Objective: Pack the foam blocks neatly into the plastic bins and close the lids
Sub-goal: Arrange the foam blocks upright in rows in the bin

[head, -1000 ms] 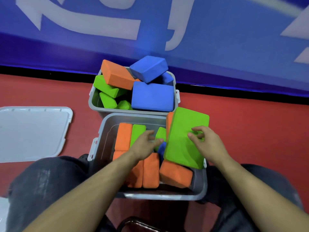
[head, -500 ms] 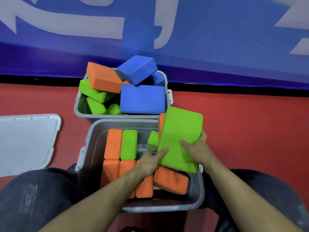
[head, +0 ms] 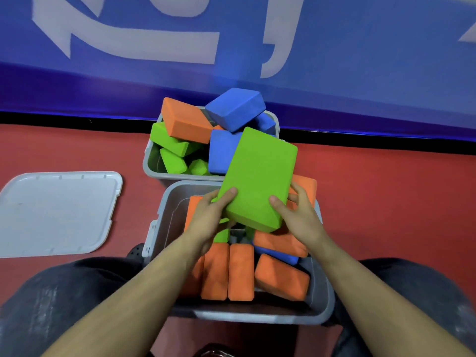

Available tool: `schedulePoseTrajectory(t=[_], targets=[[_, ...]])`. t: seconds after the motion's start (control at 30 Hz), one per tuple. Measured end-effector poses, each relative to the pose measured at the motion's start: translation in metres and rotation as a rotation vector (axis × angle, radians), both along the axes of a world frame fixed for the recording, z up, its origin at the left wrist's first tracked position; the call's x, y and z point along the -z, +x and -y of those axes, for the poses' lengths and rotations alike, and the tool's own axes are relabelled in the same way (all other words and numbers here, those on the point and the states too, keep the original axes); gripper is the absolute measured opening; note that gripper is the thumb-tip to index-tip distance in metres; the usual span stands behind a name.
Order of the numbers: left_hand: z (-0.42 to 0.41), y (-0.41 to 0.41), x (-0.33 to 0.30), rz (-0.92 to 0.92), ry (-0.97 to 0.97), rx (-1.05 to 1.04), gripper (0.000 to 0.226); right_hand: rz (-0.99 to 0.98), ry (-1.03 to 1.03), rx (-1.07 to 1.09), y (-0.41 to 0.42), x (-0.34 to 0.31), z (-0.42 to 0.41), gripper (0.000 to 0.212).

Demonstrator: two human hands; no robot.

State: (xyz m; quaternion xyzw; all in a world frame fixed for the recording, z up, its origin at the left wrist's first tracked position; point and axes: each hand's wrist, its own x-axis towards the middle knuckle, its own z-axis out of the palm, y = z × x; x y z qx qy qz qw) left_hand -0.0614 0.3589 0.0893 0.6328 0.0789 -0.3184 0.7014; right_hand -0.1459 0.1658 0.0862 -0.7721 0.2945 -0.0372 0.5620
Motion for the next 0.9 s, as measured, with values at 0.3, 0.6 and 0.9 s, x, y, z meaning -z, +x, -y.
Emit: schedulePoseTrajectory(t=[0.3,0.6,0.9], targets=[[-0.051,0.019,0.016,-0.03,0.037,-0.261,0.038,-0.388,-0.214,0.267,0.003,0.029,0.015,0.104],[-0.093,0.035,0.052,-0.012,0.302,-0.493,0.07,-0.616,0.046,0.371,-0.011,0.07,0.037,0.113],[-0.079,0.027,0.053,0.264,0.821,-0.145,0.082,-0.535,0.172,0.337,-0.013,0.087,0.041,0.141]])
